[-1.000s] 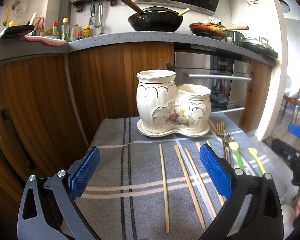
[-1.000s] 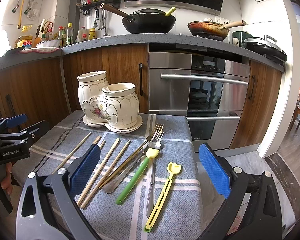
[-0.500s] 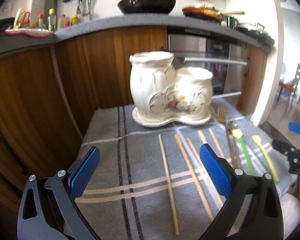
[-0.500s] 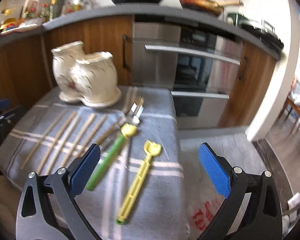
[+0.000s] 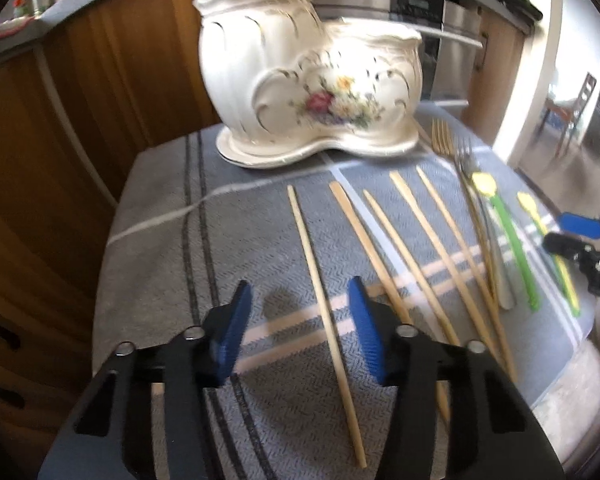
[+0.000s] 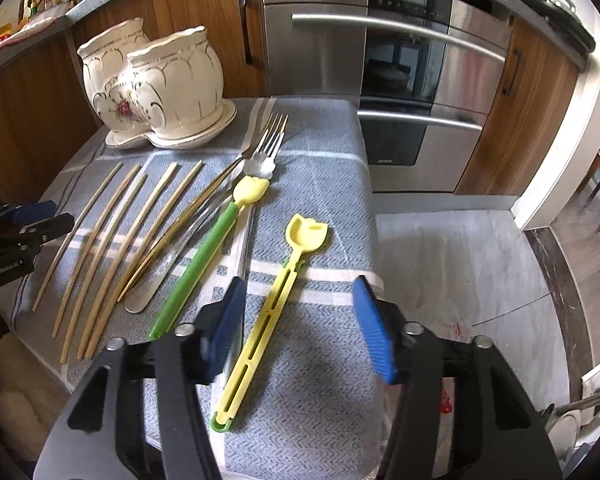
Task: Organize utensils
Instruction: 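Grasp a wooden chopstick with the left tool while the right tool grasps the yellow utensil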
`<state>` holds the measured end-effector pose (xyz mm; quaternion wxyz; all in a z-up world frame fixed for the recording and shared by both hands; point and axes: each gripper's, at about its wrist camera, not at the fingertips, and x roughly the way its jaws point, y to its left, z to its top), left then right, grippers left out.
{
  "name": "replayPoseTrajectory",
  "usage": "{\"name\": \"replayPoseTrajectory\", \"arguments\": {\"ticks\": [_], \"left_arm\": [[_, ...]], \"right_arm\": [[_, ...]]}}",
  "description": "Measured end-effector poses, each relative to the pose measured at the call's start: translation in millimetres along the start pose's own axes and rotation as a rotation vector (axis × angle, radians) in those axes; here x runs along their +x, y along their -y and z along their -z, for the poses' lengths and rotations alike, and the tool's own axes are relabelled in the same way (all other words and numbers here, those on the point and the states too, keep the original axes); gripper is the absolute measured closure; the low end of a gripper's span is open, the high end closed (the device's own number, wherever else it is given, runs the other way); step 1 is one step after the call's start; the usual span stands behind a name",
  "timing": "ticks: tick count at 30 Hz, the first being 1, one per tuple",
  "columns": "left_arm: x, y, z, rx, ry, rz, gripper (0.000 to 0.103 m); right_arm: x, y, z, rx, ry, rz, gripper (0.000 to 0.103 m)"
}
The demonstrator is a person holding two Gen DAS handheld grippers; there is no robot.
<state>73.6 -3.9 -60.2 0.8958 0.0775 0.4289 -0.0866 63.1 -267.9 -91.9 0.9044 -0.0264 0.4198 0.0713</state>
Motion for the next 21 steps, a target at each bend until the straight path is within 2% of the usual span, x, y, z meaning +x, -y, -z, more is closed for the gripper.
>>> {"name": "replayPoseTrajectory", "arguments": {"ticks": [1, 6, 7, 8, 10, 11, 13, 18, 21], "left_arm": [[3.4, 1.0, 0.2, 0.01, -0.015, 0.0, 0.062], [11.7, -6.0, -5.3, -0.002, -0.033, 0.026, 0.066], [12.3, -7.6, -7.7, -0.009, -0.036, 0.029, 0.07], [13.8, -9.1, -9.8, -0.013, -0.038, 0.027, 0.073], [16.1, -10.5, -13.1, -0.008, -0.038, 0.018, 0.087], [16.7, -10.6, -13.7, -0.004, -0.037, 0.019, 0.089], [15.3, -11.8, -13.2, 0.002, -0.034, 0.026, 0.097], [6.4, -19.5, -7.4, -0.013, -0.007, 0.084, 0.098], [-9.1, -20.6, -4.8, -0.006, 0.038, 0.099, 0.098]], "right_arm": [[2.8, 0.2, -0.2, 0.002, -0.011, 0.002, 0.062], [8.2, -5.6, -4.6, -0.035, -0.009, 0.021, 0.068], [9.0, -6.5, -6.2, -0.042, -0.01, 0.017, 0.074], [9.6, -8.0, -8.3, -0.049, -0.014, 0.01, 0.086], [10.6, -11.9, -10.1, -0.065, -0.016, 0.014, 0.091], [10.8, -12.4, -10.2, -0.066, -0.014, 0.011, 0.093], [10.3, -11.5, -10.0, -0.06, -0.01, 0.008, 0.093], [-0.2, -7.7, -9.2, -0.03, 0.044, -0.02, 0.093], [-16.7, -7.2, -13.0, -0.009, 0.126, -0.057, 0.093]]}}
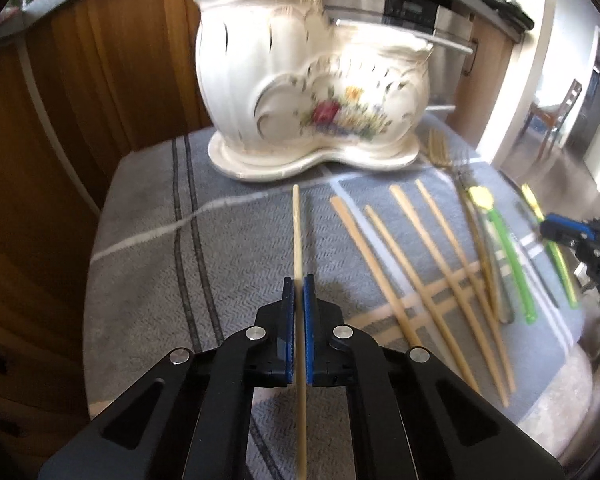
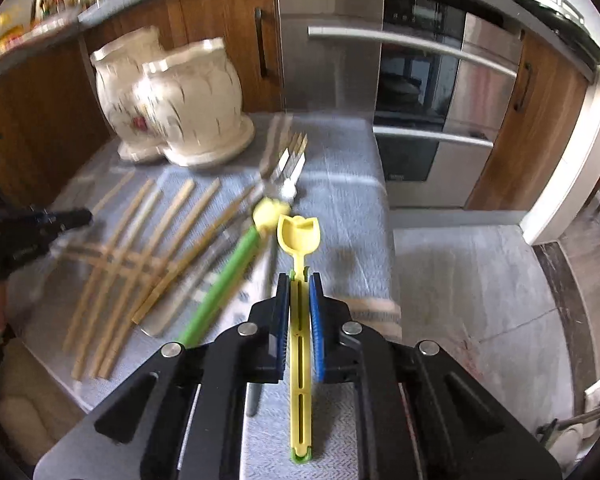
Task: Organize utensils
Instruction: 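Grasp a wooden chopstick with the left tool while the right tool grasps the yellow utensil, then lower the chopstick into the tall holder cup while the right tool drops the yellow utensil into the short cup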
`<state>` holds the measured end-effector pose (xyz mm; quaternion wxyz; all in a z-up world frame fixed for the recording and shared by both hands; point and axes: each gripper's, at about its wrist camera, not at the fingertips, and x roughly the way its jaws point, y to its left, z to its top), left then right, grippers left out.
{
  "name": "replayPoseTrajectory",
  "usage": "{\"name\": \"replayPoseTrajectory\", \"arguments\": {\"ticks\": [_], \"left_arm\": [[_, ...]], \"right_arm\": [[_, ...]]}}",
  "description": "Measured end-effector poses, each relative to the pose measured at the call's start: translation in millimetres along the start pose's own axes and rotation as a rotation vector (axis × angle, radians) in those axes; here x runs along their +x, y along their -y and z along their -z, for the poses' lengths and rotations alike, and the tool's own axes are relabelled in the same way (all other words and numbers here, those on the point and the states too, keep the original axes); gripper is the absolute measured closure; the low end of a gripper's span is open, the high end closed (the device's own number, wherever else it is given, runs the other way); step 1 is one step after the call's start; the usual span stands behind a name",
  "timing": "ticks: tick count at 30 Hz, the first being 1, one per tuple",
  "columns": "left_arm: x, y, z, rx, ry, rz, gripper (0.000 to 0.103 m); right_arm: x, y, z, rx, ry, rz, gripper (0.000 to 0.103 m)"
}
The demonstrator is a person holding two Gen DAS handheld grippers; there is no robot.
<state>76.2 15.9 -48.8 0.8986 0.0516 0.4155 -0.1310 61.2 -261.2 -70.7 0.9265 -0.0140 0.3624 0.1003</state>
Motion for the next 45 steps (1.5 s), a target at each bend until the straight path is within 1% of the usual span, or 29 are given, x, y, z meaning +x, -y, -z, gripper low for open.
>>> {"name": "replayPoseTrajectory", "arguments": {"ticks": [2, 5, 10, 11, 13, 14, 15, 18, 20, 21, 23, 24, 27, 30, 35, 38, 40, 42, 45], "left_arm": [[-13.3, 2.6, -2.8, 0.004, 0.049, 0.027, 0.098], [-45.0, 6.4, -9.2, 0.021, 0.164, 0.052, 0.098], [-88.0, 6.8, -41.1, 0.033, 0.32, 0.062, 0.098], [-98.0, 5.3, -51.4, 0.034, 0.362, 0.066, 0.098], [-106.7, -2.2, -69.2, 0.031, 0.417, 0.06, 0.098], [-111.5, -5.8, -83.2, 0.029, 0.46, 0.057, 0.098], [-114.5, -10.7, -93.9, 0.027, 0.487, 0.06, 0.098], [-105.8, -22.4, -135.2, -0.006, 0.561, 0.088, 0.098], [-89.3, -31.1, -164.9, -0.043, 0.586, 0.094, 0.098], [-83.8, -35.0, -173.6, -0.06, 0.591, 0.105, 0.098], [-72.7, -41.3, -189.2, -0.094, 0.61, 0.125, 0.098], [-66.2, -42.4, -195.8, -0.103, 0.615, 0.123, 0.098], [-54.7, -44.7, -200.6, -0.106, 0.651, 0.113, 0.098], [-41.3, -48.1, -204.6, -0.115, 0.671, 0.098, 0.098], [-19.4, -49.0, -189.0, -0.085, 0.655, 0.046, 0.098], [-21.4, -53.2, -174.1, -0.077, 0.643, 0.061, 0.098], [-23.9, -53.1, -164.6, -0.06, 0.63, 0.044, 0.098], [-27.2, -54.2, -155.0, -0.054, 0.606, 0.044, 0.098], [-29.1, -56.3, -144.2, -0.055, 0.551, 0.038, 0.098]], "right_arm": [[-9.9, -3.1, -6.9, -0.003, 0.059, -0.016, 0.093], [-24.0, -10.0, -23.9, -0.01, 0.154, -0.052, 0.093], [-39.0, -25.9, -66.6, -0.013, 0.3, -0.114, 0.093], [-41.1, -29.3, -76.5, -0.014, 0.33, -0.131, 0.093], [-45.3, -35.6, -94.8, -0.01, 0.391, -0.163, 0.093], [-45.2, -39.1, -105.3, -0.003, 0.419, -0.184, 0.093], [-43.4, -41.3, -116.4, 0.013, 0.444, -0.201, 0.093], [-34.4, -42.0, -143.7, 0.059, 0.5, -0.245, 0.093], [-22.5, -39.8, -161.5, 0.098, 0.532, -0.258, 0.093], [-17.0, -38.8, -168.7, 0.114, 0.536, -0.268, 0.093], [0.7, -35.7, -183.3, 0.166, 0.521, -0.292, 0.093], [10.7, -34.4, -188.8, 0.192, 0.508, -0.302, 0.093], [27.3, -33.4, -194.5, 0.225, 0.508, -0.317, 0.093], [41.8, -36.8, -193.8, 0.219, 0.518, -0.292, 0.093], [57.8, -43.6, -176.8, 0.163, 0.489, -0.261, 0.093], [62.3, -44.9, -165.8, 0.123, 0.456, -0.258, 0.093], [60.7, -45.6, -160.3, 0.105, 0.449, -0.259, 0.093], [58.8, -47.2, -154.0, 0.085, 0.435, -0.258, 0.093], [55.9, -51.8, -147.3, 0.056, 0.412, -0.227, 0.093]]}}
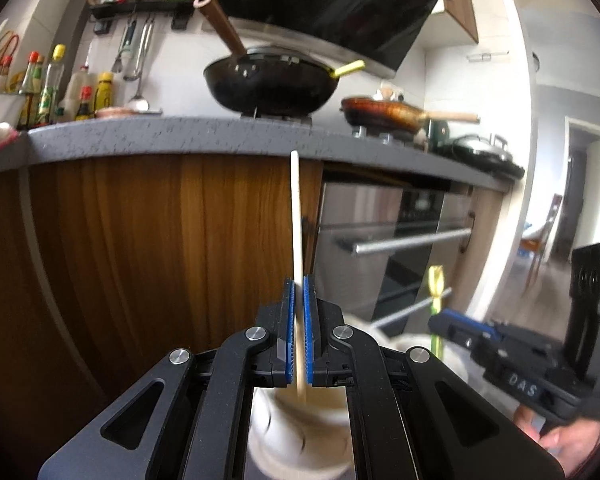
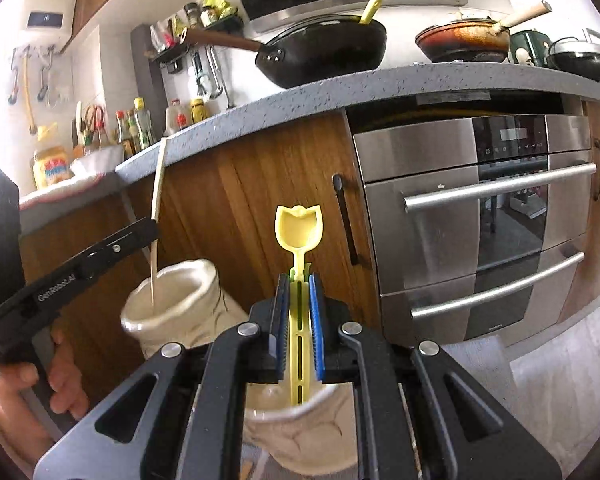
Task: Organize utensils
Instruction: 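Lower the chopstick into the tall holder cup while the right tool drops the yellow utensil into the short cup, then move both open tools back over the remaining utensils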
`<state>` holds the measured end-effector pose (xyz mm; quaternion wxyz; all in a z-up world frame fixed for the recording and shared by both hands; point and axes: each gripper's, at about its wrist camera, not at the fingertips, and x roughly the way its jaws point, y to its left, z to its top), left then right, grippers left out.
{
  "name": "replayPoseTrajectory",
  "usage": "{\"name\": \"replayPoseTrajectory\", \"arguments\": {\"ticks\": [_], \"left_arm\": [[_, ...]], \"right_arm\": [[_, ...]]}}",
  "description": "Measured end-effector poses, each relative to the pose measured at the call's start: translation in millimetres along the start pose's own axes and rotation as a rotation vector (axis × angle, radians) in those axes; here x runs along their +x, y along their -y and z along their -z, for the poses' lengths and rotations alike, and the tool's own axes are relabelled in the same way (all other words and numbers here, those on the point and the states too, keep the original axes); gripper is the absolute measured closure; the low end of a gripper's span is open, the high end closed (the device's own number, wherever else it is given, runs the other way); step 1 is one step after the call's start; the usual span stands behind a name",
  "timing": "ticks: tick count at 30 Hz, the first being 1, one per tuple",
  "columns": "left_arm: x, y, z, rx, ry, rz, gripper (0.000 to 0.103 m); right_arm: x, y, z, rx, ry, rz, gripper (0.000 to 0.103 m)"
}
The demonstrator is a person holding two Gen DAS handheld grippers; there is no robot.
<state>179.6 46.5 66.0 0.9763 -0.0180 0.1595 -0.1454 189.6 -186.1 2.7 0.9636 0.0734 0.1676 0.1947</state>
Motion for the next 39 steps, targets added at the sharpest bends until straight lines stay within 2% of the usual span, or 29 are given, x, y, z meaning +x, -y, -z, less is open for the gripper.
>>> {"name": "replayPoseTrajectory", "arguments": {"ticks": [2, 6, 9, 10, 11, 12, 13, 15, 19, 25, 29, 34, 39], "left_arm": [[-4.3, 0.4, 5.3, 0.017, -0.041, -0.02, 0.098], [-15.7, 1.3, 11.3, 0.04, -0.064, -0.063, 0.098], [-22.4, 0.8, 11.5, 0.036, -0.072, -0.078, 0.093], [-25.5, 0.7, 11.2, 0.035, -0.071, -0.081, 0.089], [-27.7, 0.8, 10.7, 0.034, -0.07, -0.085, 0.088], [-31.2, 0.7, 10.1, 0.034, -0.07, -0.09, 0.084], [-33.9, 1.0, 9.4, 0.033, -0.07, -0.093, 0.079], [-40.9, 1.0, 8.2, 0.029, -0.065, -0.104, 0.068], [-57.2, 2.9, 6.7, 0.023, -0.054, -0.114, 0.041], [-81.5, 14.2, 7.2, 0.038, -0.043, -0.131, 0.014], [-96.2, 23.1, 9.1, 0.05, -0.041, -0.141, 0.008], [-108.3, 33.0, 21.3, 0.049, -0.071, -0.14, 0.006], [-109.0, 37.2, 40.2, 0.039, -0.122, -0.151, 0.006]], "right_arm": [[-2.2, -3.4, 3.2, -0.014, -0.009, 0.012, 0.093], [-6.0, -3.3, 9.3, -0.015, -0.024, 0.031, 0.093], [-7.0, -1.5, 10.5, -0.004, -0.044, 0.037, 0.092], [-8.5, -1.3, 9.7, -0.002, -0.043, 0.038, 0.085], [-10.5, -1.0, 9.3, -0.001, -0.039, 0.04, 0.071], [-13.8, -0.2, 8.5, 0.002, -0.032, 0.038, 0.064], [-16.4, 0.3, 7.8, 0.004, -0.028, 0.037, 0.059], [-21.9, 0.8, 5.8, 0.004, -0.027, 0.042, 0.058], [-38.8, 1.9, 0.9, 0.004, -0.012, 0.045, 0.041], [-70.8, 4.4, -2.9, -0.002, 0.006, 0.056, 0.02], [-92.1, 7.2, -1.7, 0.004, 0.004, 0.068, 0.005], [-114.8, 16.0, 1.4, 0.03, -0.006, 0.11, 0.005], [-126.4, 27.1, 11.0, 0.058, -0.053, 0.16, 0.005]]}}
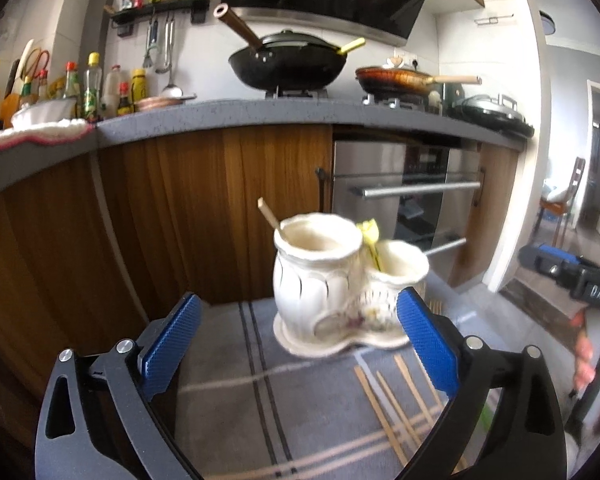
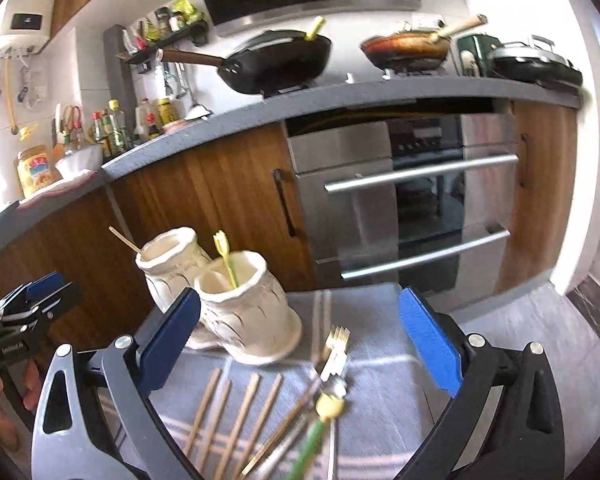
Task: Organize utensils
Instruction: 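Move both open tools back over the remaining utensils, then grasp another wooden chopstick with the left tool while the right tool grasps the green utensil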
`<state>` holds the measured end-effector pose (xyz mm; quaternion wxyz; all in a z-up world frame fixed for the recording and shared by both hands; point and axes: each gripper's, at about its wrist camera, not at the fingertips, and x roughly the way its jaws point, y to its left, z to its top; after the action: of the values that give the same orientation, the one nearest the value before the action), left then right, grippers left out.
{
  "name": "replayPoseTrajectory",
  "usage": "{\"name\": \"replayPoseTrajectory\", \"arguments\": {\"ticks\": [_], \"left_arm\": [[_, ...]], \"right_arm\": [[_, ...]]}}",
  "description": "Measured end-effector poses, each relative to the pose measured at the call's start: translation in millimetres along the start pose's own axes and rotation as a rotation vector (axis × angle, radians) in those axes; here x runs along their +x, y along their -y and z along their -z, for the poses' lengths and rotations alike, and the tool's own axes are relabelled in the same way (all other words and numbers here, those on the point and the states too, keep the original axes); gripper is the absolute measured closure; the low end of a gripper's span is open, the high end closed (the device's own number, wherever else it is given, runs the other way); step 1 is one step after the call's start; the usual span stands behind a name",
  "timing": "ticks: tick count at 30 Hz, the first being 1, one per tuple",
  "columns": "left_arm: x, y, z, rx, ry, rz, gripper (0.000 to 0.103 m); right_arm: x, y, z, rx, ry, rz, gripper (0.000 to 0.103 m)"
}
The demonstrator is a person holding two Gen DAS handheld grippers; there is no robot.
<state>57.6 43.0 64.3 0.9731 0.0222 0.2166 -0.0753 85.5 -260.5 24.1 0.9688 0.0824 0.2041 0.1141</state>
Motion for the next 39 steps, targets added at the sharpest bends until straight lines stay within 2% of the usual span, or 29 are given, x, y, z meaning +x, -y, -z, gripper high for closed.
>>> {"name": "replayPoseTrajectory", "arguments": {"ticks": [10, 19, 24, 27, 29, 30, 32, 35, 37, 39], "left_arm": [[17.3, 14.5, 45.2, 0.01, -0.144, -0.003, 0.006], [43.0, 32.6, 79.9, 0.022, -0.289, 0.007, 0.006], [51.9, 39.5, 92.2, 0.032, -0.339, 0.015, 0.006], [55.4, 44.5, 97.6, 0.032, -0.356, 0.032, 0.006], [57.6, 46.9, 99.6, 0.034, -0.368, 0.041, 0.006], [58.7, 48.9, 100.7, 0.039, -0.372, 0.044, 0.008], [59.2, 52.9, 101.4, 0.049, -0.372, 0.055, 0.009], [59.6, 58.4, 101.5, 0.062, -0.379, 0.088, 0.024], [62.0, 62.3, 102.5, 0.073, -0.39, 0.098, 0.036], [62.3, 65.0, 103.1, 0.082, -0.393, 0.111, 0.042]], "right_arm": [[6.3, 15.5, 43.0, -0.039, -0.13, 0.102, 0.005], [20.0, 16.7, 79.7, -0.088, -0.249, 0.131, 0.005], [24.8, 12.2, 91.4, -0.109, -0.294, 0.115, 0.005], [29.2, 9.1, 95.8, -0.122, -0.321, 0.098, 0.015], [32.6, 6.8, 97.4, -0.122, -0.343, 0.087, 0.032], [34.8, 5.7, 98.2, -0.119, -0.359, 0.078, 0.035], [37.5, 4.1, 99.2, -0.106, -0.38, 0.057, 0.053], [42.9, 2.0, 100.2, -0.083, -0.404, 0.036, 0.07], [46.2, -0.6, 100.5, -0.081, -0.419, 0.03, 0.077], [49.1, -3.1, 101.0, -0.074, -0.433, 0.014, 0.08]]}}
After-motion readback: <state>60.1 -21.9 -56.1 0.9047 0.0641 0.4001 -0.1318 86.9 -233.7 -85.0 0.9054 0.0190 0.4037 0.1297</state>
